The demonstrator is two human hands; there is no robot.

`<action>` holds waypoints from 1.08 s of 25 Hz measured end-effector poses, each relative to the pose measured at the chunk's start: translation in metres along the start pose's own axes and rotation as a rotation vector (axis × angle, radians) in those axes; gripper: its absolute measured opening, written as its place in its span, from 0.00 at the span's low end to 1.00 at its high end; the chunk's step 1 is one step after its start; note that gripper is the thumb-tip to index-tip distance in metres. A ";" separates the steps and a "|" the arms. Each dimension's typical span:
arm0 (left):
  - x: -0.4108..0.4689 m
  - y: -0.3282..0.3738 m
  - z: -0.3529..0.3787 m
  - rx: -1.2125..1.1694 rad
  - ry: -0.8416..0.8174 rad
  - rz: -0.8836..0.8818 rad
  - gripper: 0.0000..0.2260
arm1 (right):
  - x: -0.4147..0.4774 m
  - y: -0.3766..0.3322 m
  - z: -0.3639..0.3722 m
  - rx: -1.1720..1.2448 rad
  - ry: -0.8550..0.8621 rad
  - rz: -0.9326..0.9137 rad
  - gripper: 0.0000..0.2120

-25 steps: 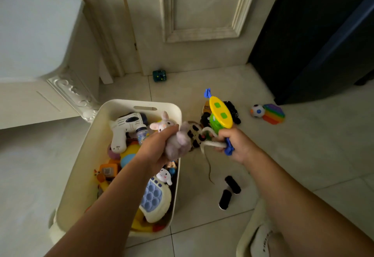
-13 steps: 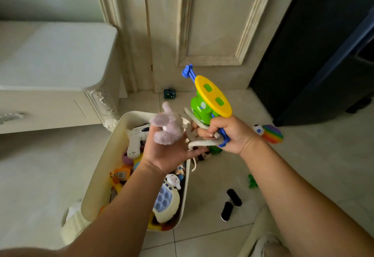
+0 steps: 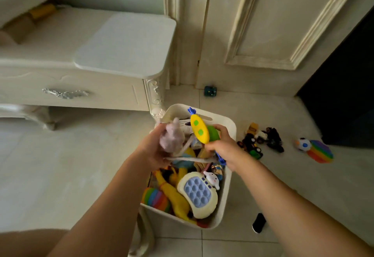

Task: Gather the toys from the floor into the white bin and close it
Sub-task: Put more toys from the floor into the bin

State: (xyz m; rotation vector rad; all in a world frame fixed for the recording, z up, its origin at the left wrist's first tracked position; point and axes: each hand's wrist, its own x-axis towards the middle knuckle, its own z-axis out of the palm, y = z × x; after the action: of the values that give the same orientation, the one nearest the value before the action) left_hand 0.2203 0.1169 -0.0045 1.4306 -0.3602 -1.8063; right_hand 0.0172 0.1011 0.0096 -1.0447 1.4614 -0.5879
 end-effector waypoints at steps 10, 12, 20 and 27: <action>0.039 -0.033 -0.034 0.921 0.196 0.308 0.26 | 0.038 0.062 0.067 -0.239 -0.015 -0.074 0.33; 0.041 -0.039 -0.041 1.020 0.204 0.255 0.38 | 0.039 0.065 0.064 -0.316 0.032 -0.178 0.28; 0.006 0.008 -0.009 1.197 0.349 0.238 0.28 | 0.036 0.085 0.083 -0.430 0.096 -0.392 0.24; -0.004 0.006 -0.015 1.098 0.094 0.204 0.30 | 0.048 0.104 0.088 -1.114 0.097 -0.581 0.27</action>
State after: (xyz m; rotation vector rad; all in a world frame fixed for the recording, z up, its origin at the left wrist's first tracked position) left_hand 0.2365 0.1192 -0.0028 2.0532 -1.5479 -1.3654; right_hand 0.0780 0.1271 -0.1188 -2.3822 1.5645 -0.1639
